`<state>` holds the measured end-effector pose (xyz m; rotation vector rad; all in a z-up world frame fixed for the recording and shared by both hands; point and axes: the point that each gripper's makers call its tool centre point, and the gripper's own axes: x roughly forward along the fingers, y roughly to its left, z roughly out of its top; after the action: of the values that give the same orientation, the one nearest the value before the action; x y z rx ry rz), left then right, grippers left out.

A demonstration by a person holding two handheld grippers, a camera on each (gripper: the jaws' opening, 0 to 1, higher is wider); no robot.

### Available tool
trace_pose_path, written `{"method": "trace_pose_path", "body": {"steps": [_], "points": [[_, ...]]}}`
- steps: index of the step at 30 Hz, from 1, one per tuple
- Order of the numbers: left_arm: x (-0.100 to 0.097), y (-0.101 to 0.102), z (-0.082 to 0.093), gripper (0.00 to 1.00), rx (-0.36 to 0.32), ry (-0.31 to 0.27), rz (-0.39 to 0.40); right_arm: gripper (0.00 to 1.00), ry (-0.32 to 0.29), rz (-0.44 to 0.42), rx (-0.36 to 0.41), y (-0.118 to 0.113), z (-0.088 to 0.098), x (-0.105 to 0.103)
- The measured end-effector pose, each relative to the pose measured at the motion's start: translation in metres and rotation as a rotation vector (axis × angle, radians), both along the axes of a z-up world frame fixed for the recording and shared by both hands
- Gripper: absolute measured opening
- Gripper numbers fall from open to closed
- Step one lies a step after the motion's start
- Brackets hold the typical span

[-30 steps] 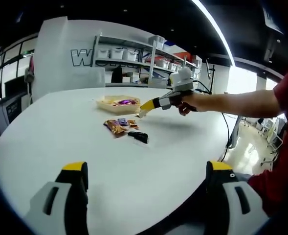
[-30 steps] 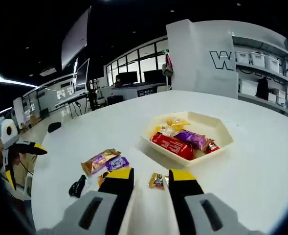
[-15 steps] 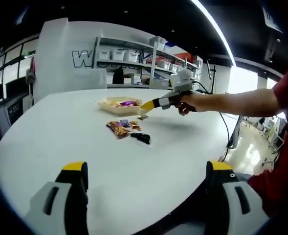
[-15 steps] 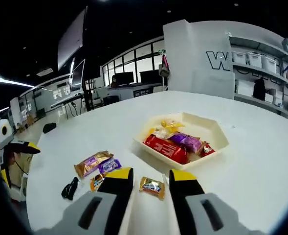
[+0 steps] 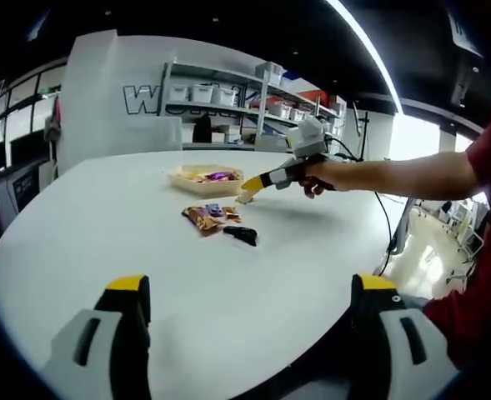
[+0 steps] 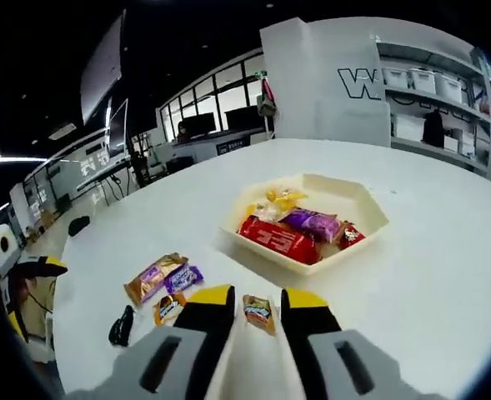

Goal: Place the target food into the container with the food tongs after gripping and lifting it, then release it inside without dropping or visibly crushing the food.

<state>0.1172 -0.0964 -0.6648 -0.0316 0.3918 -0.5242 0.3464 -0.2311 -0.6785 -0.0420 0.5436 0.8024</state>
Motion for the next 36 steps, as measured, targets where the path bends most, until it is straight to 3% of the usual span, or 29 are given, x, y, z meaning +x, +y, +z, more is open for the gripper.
{"method": "trace_pose_path", "body": {"steps": [5,6,15,29,36], "points": [[0.0,-0.003,0.001,0.99,-0.002,-0.004,-0.004,0.17,0.0,-0.03,0.021,-0.003,0.003,0.001],[0.0,-0.003,0.002,0.99,-0.004,-0.006,-0.005,0.17,0.004,-0.028,0.056,0.0,0.009,-0.001],[0.001,-0.003,0.004,0.99,-0.009,-0.014,-0.005,0.17,-0.072,-0.012,0.065,0.006,0.045,0.002],[-0.002,0.001,0.006,0.99,-0.007,-0.02,0.005,0.18,-0.154,-0.056,0.116,0.002,0.102,0.034],[-0.002,0.005,0.007,0.99,-0.001,-0.021,0.012,0.18,-0.192,-0.069,0.109,0.0,0.12,0.051]]}}
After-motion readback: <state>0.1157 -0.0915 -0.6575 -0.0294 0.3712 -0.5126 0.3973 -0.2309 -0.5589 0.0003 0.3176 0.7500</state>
